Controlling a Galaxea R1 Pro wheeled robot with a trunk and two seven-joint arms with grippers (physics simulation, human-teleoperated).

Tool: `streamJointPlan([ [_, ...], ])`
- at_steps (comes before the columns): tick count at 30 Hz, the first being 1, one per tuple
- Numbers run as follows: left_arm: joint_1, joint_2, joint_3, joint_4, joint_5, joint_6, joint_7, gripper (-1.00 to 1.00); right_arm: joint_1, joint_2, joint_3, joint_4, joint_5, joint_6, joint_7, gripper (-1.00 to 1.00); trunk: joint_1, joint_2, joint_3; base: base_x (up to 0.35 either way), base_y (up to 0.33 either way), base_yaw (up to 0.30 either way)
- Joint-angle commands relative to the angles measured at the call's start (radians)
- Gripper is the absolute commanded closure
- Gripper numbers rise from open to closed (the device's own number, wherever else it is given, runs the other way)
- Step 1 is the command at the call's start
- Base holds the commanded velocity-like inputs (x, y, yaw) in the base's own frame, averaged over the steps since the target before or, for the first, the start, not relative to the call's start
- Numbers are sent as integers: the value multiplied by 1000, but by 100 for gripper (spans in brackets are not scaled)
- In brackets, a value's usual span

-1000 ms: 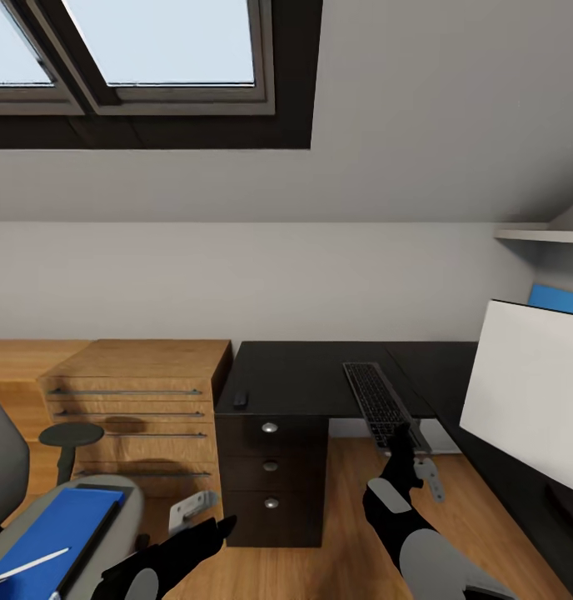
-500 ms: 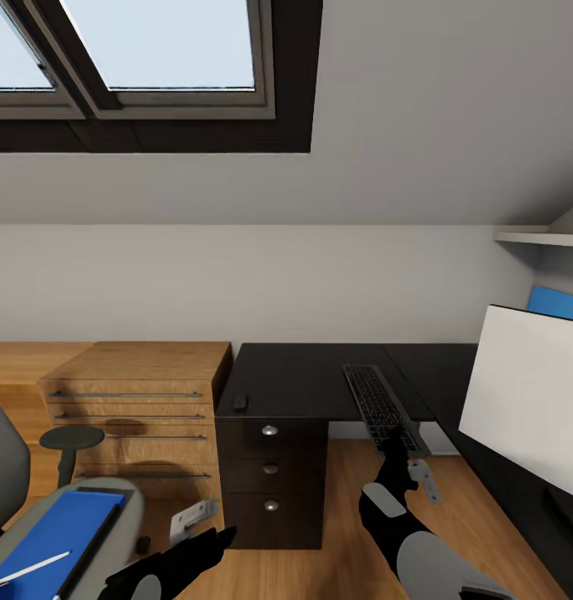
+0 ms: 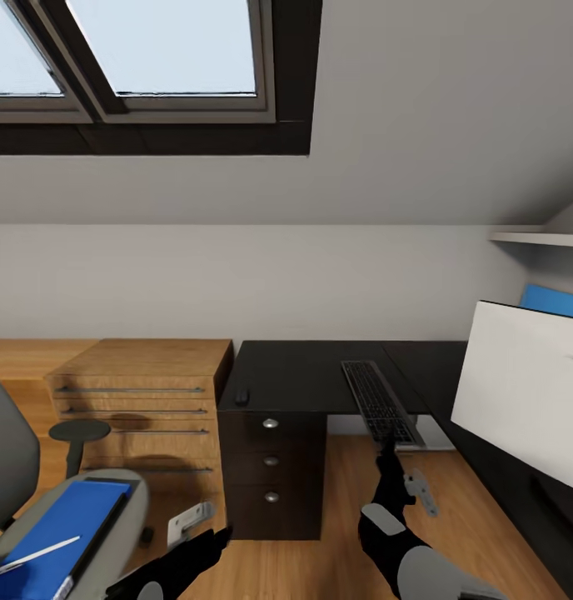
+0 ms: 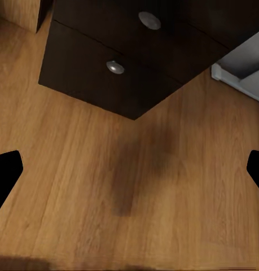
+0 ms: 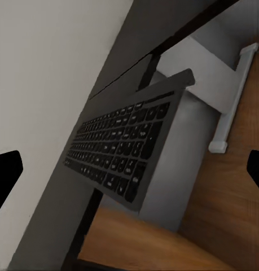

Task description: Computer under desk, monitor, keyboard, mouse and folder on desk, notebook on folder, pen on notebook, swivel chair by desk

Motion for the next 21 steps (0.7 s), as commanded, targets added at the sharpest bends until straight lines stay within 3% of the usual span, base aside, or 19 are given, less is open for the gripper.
streamJointPlan([
  [1,0,0,-1,0,11,2,10,-100,-1,0,-7,18,-3,0,12,-100,-1,-1,-1,-307,0,0],
  [8,0,-1,-2,19,8,-5,13,-100,0,1,-5,73,-3,6,16,-100,-1,-1,-1,-194,0,0],
  [18,0,0,-2,26,5,-7,14,-100,21,1,-6,180,3,4,61,-100,-1,-1,-1,-26,0,0],
  [21,0,-1,-4,27,6,-7,14,-100,41,1,-6,189,3,7,68,-100,-12,20,8,-4,0,0],
])
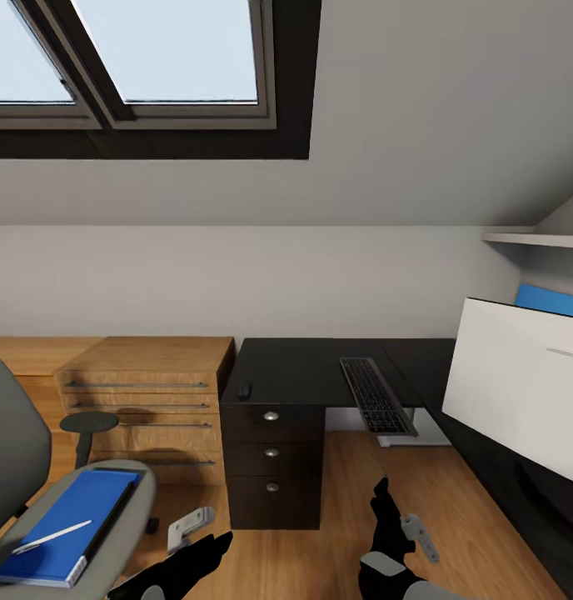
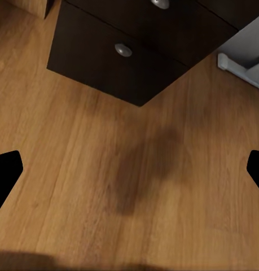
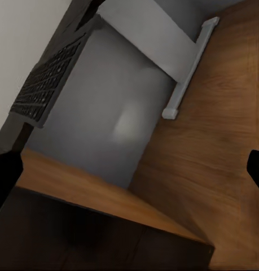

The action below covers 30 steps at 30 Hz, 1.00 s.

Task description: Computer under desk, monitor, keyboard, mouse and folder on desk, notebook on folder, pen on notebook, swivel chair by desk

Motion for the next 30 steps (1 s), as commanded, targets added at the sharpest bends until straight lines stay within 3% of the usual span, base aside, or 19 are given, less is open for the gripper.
streamJointPlan([
  [1,0,0,-2,-2,10,2,9,-100,12,0,-7,4,-1,0,10,-100,-4,7,2,-2,0,0],
  [8,0,-1,-3,2,9,4,13,-100,66,-1,-6,10,7,1,13,-100,-31,56,24,-1,0,0],
  [10,0,0,-1,61,-9,3,11,-100,103,-4,-5,12,50,2,11,-100,-38,70,30,0,0,0],
  [17,0,2,0,196,-36,-3,9,-100,156,-7,-6,13,71,5,3,-100,-65,119,52,0,0,0],
  [20,0,4,0,267,-44,-40,7,-100,175,-9,-6,13,75,6,-3,-100,-77,140,62,0,0,0],
  [26,0,6,-1,450,-53,-218,2,-100,186,-16,-6,12,77,7,-15,-100,-100,182,81,0,0,0],
  [28,0,6,-1,503,-79,-278,1,-100,188,-18,-6,12,78,7,-16,-100,-107,196,87,0,0,0],
  [30,0,7,-1,517,-99,-294,1,-100,188,-21,-6,12,79,7,-16,-100,-115,210,93,0,0,0],
])
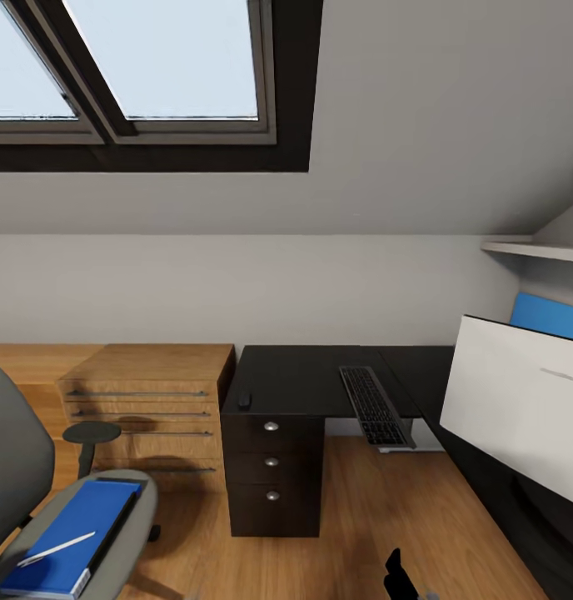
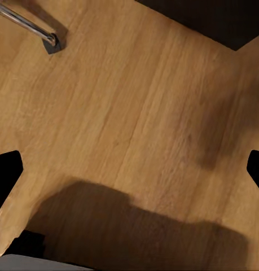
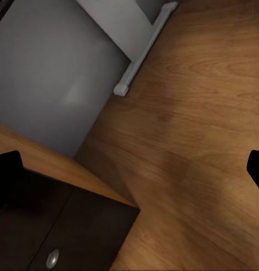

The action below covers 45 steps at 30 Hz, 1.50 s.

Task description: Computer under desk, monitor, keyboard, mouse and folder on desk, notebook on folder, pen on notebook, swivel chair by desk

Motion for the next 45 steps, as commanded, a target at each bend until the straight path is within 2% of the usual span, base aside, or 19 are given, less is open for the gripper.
streamJointPlan([
  [1,0,1,-3,4,0,-3,9,-100,-1,-2,-8,1,-1,-2,9,-100,-4,6,2,0,0,0],
  [3,0,0,-2,15,-30,-16,8,-100,0,-9,-8,1,1,-1,8,-100,-12,20,8,0,0,0],
  [10,0,-4,-2,51,-73,-34,8,-100,1,-21,-8,1,4,2,7,-100,-38,69,30,0,0,0],
  [26,0,-2,-2,58,-77,-68,10,-100,1,-43,-6,0,11,-4,7,-100,-100,181,80,0,0,0],
  [31,0,-3,-1,58,-77,-69,10,-100,1,-73,9,-3,39,-5,7,-100,-119,216,96,0,0,0],
  [34,0,-3,-2,58,-77,-70,10,-100,1,-98,36,-5,71,-4,7,-100,-130,237,105,0,0,0],
  [37,0,-3,-2,58,-77,-70,10,-100,1,-121,90,-4,114,-3,5,-100,-142,258,115,0,0,0],
  [38,0,-4,-2,57,-78,-70,10,-100,1,-128,163,-4,151,-2,4,-100,-146,265,118,0,0,0],
  [39,0,-4,-2,57,-78,-70,10,-100,1,-129,186,-4,160,-2,2,-100,-150,272,121,0,0,0],
  [40,0,-5,-2,57,-78,-70,10,-100,1,-131,236,-4,177,-1,-4,-100,-153,279,124,0,0,0],
  [41,0,-5,-2,58,-78,-70,10,-100,1,-131,263,-4,185,-1,-10,-100,-157,286,127,0,0,0],
  [42,0,-5,-2,57,-78,-70,10,-100,1,-133,319,-3,198,0,-26,-100,-161,293,130,0,0,0],
  [45,0,-4,-2,57,-78,-71,10,-100,1,-134,403,-2,210,2,-62,-100,-173,314,140,0,0,0],
])
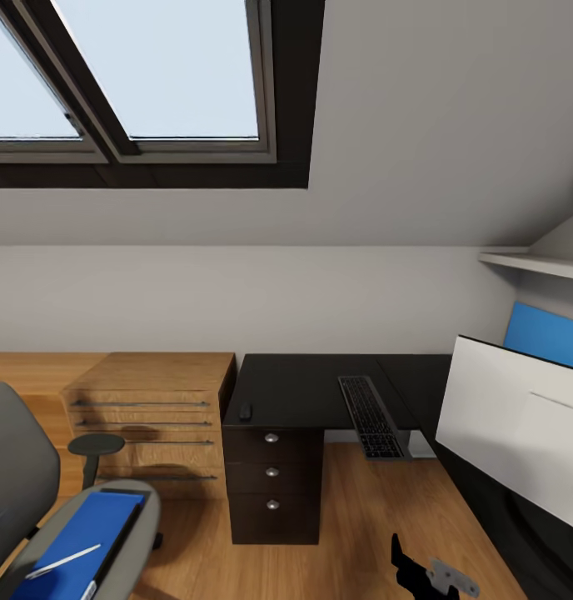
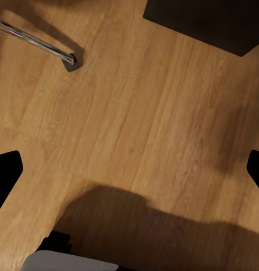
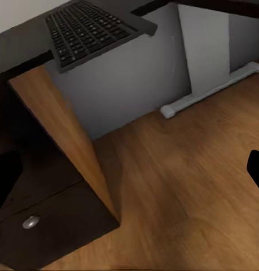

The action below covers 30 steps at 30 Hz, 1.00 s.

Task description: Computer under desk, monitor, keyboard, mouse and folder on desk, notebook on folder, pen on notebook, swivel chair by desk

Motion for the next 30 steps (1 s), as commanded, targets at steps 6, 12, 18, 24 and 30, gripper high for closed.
streamJointPlan([
  [6,0,0,-3,-2,11,-42,8,-100,8,-4,159,4,2,47,-73,-100,-23,41,17,0,0,0],
  [12,0,0,-3,5,12,-131,8,-100,25,-15,278,4,36,194,-91,-100,-46,83,36,0,0,0],
  [18,0,0,-3,22,12,-187,8,-100,29,-16,406,1,71,348,-103,-100,-69,125,55,0,0,0],
  [24,0,0,-4,26,11,-198,7,-100,30,-17,434,-2,73,382,-103,-100,-92,167,74,0,0,0],
  [30,0,0,-5,37,11,-198,8,-100,30,-13,439,-4,73,367,-104,-100,-103,188,83,0,0,0],
])
